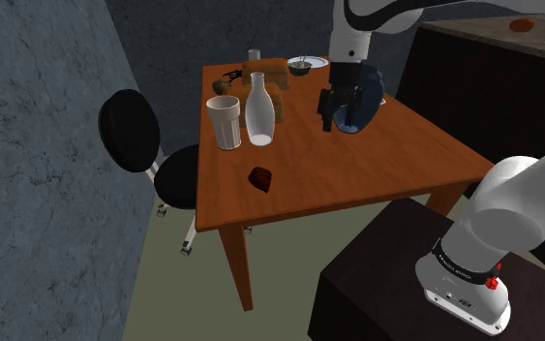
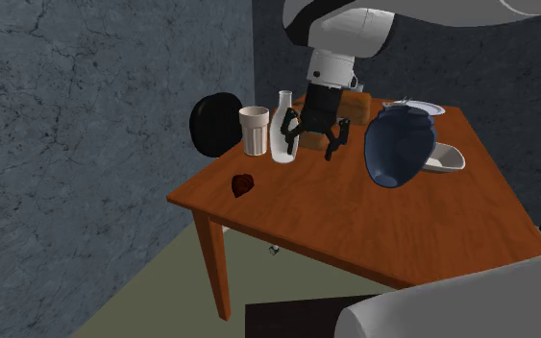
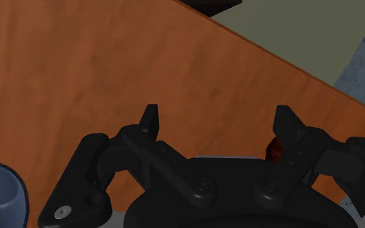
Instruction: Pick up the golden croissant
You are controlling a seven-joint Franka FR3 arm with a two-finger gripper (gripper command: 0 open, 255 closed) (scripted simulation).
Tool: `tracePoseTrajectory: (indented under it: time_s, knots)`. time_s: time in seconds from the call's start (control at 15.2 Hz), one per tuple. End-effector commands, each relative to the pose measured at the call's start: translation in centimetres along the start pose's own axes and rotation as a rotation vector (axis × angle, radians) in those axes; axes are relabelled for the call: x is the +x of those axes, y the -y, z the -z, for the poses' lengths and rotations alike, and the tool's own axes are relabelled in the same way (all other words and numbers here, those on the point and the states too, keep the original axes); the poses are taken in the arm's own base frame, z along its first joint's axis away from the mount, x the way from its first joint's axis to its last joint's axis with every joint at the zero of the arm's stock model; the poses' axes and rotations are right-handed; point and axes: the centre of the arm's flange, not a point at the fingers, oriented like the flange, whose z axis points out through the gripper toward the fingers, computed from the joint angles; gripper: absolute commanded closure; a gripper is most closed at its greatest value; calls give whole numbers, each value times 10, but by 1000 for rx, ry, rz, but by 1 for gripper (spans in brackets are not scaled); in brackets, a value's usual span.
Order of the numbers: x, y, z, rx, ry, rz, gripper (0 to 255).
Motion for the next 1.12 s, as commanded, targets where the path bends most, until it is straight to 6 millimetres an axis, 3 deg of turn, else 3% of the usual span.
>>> tracePoseTrajectory:
  time_s: [0.0,0.53,1.06]
  knots:
    - [26,9,-10,16,32,24,0]
    - [117,61,-62,76,156,120,0]
    - [195,124,-122,135,281,216,0]
